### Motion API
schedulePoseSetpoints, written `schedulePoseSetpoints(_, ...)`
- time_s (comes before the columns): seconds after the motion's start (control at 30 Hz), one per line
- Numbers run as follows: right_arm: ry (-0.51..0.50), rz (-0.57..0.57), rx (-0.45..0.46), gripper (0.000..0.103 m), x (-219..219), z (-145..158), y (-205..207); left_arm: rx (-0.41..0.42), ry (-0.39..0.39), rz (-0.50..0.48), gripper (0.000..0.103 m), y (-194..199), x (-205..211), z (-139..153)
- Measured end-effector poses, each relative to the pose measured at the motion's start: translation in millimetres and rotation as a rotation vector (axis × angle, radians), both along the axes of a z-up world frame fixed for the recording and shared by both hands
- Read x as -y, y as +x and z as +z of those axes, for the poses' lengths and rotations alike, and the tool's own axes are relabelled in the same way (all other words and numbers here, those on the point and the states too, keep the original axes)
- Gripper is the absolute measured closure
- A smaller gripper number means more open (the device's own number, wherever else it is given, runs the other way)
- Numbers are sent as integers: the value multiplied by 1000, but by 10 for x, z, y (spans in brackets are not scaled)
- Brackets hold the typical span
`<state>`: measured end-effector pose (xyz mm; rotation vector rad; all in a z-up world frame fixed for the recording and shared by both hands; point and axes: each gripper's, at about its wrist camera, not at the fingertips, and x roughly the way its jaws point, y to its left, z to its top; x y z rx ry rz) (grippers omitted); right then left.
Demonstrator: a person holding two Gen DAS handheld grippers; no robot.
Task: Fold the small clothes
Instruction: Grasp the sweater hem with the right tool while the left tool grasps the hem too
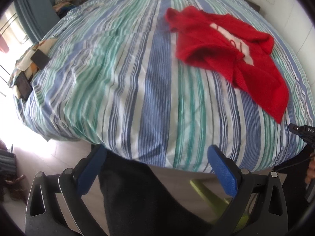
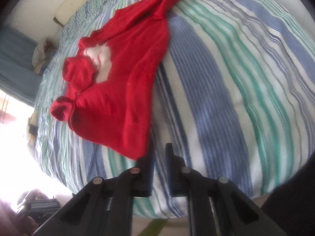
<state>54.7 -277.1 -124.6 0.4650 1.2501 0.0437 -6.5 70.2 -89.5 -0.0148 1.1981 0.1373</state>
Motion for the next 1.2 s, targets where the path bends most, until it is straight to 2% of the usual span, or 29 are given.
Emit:
schedulePoseSetpoints(0.1, 77, -33, -23, 96, 247, -139, -174, -4, -59, -32, 1, 115, 101, -42)
schedulePoseSetpoints(0.2, 86, -32, 34, 87, 192, -20, -232, 29, -84, -56, 1, 249, 219, 87)
schedulePoseSetpoints(0.23, 95, -2, 66, 78, 102, 56, -203, 45, -95, -58, 1, 287, 240, 148)
schedulePoseSetpoints(0.27, 103, 48, 102, 66, -41, 151, -128, 61, -105, -58, 1, 309, 253, 203)
schedulePoseSetpoints(0.33, 121, 178, 176, 59, -404, 325, 77, 87, -113, -56, 1, 323, 260, 284)
schedulePoseSetpoints(0.4, 139, 311, 251, 57, -801, 451, 340, 92, -103, -49, 1, 300, 257, 319)
schedulePoseSetpoints(0.5, 56, 522, 363, 50, -1444, 518, 727, 87, -80, -34, 1, 203, 191, 325)
schedulePoseSetpoints(0.57, -34, 636, 388, 47, -1814, 438, 978, 84, -61, -14, 1, 107, 97, 305)
schedulePoseSetpoints(0.63, -94, 709, 409, 49, -2047, 340, 1160, 71, -47, 16, 1, 9, -37, 257)
schedulePoseSetpoints(0.67, -99, 742, 407, 75, -2124, 299, 1217, 65, -44, 35, 1, -35, -121, 227)
schedulePoseSetpoints(0.7, -105, 762, 394, 94, -2170, 269, 1240, 60, -43, 59, 1, -72, -211, 195)
schedulePoseSetpoints(0.73, -90, 779, 381, 97, -2207, 285, 1210, 58, -50, 86, 1, -107, -316, 160)
schedulePoseSetpoints(0.77, -31, 807, 380, 97, -2229, 343, 1112, 57, -67, 115, 1, -135, -418, 121)
schedulePoseSetpoints(0.87, 115, 955, 344, 97, -2352, 504, 556, 84, -211, 192, 1, -151, -695, -8)
schedulePoseSetpoints(0.9, 129, 1012, 326, 96, -2392, 503, 328, 108, -269, 207, 1, -128, -752, -51)
schedulePoseSetpoints(0.93, 126, 1047, 315, 88, -2429, 472, 136, 127, -308, 212, 1, -89, -785, -95)
schedulePoseSetpoints(0.97, 136, 1055, 302, 74, -2427, 423, 1, 132, -331, 209, 1, -29, -780, -144)
schedulePoseSetpoints(1.0, 193, 1052, 266, 66, -2379, 362, -89, 133, -348, 190, 1, 39, -751, -189)
schedulePoseSetpoints(1.03, 254, 1017, 223, 52, -2270, 298, -140, 132, -367, 154, 1, 111, -705, -230)
schedulePoseSetpoints(1.13, 321, 777, 189, 50, -1673, 287, -206, 127, -401, 46, 1, 281, -504, -339)
schedulePoseSetpoints(1.2, 286, 564, 196, 50, -1081, 326, -194, 118, -428, -14, 2, 370, -340, -426)
